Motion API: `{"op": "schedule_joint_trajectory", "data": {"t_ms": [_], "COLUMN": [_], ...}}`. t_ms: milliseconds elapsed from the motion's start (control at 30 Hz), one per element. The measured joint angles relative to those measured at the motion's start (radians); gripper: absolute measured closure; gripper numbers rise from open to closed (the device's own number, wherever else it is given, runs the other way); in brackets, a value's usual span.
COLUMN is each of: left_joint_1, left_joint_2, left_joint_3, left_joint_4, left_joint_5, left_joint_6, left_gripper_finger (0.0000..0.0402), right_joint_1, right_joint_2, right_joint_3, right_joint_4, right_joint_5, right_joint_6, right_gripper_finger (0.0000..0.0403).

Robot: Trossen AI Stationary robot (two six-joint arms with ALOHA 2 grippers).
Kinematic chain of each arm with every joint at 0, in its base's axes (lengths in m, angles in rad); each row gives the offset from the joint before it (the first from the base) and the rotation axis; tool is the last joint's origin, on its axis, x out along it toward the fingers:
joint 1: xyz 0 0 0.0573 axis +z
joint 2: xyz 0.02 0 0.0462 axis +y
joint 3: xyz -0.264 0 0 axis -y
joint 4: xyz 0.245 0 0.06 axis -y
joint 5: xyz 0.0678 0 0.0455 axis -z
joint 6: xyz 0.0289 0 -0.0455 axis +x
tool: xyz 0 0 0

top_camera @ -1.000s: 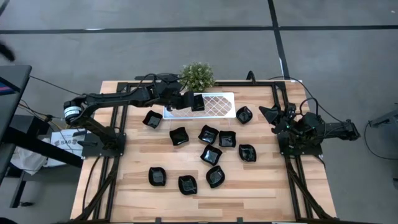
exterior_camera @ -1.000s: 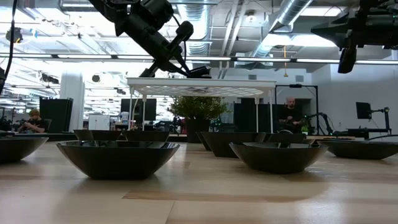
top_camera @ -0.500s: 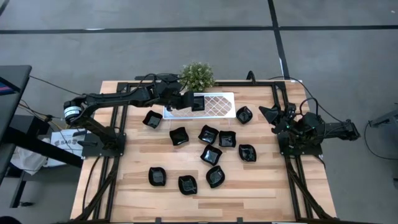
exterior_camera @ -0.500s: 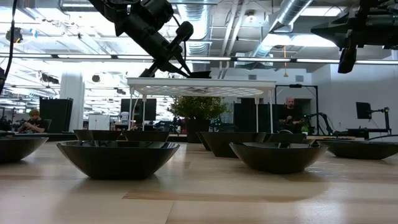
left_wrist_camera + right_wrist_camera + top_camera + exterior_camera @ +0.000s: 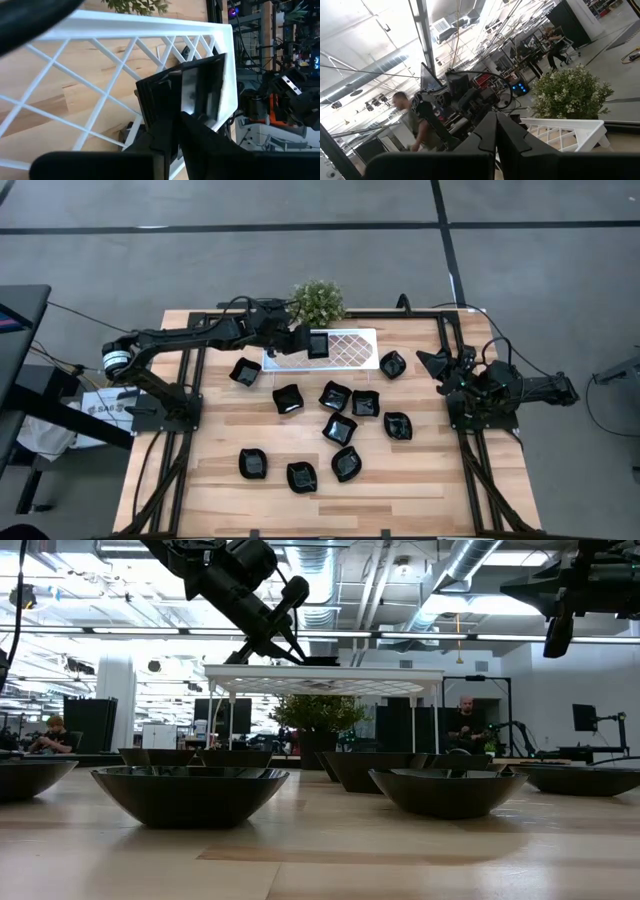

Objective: Pick & Place Mini shaped plates
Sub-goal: Stack the square plate on top of the stacked square plate on the shelf

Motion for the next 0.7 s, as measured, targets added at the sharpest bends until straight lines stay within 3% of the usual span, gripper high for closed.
{"op": "schedule_joint_trajectory", "data": {"t_ms": [400, 700], "left_joint_1": [0.011, 0.028], "left_joint_2": [-0.006, -0.06], "left_joint_3": [-0.001, -0.003], "left_joint_4": [-0.001, -0.007], "left_joint_5": [0.004, 0.03], "left_joint_6": [-0.001, 0.0], "left_gripper_finger": [0.0304, 0.0295], "right_joint_1": [0.0, 0.0], "right_joint_2": [0.0, 0.0], "right_joint_3": [0.0, 0.0], "right_joint_4": [0.0, 0.0], "right_joint_5": [0.0, 0.0], "right_joint_6": [0.0, 0.0], "right_gripper_finger": [0.0403, 0.0403]}}
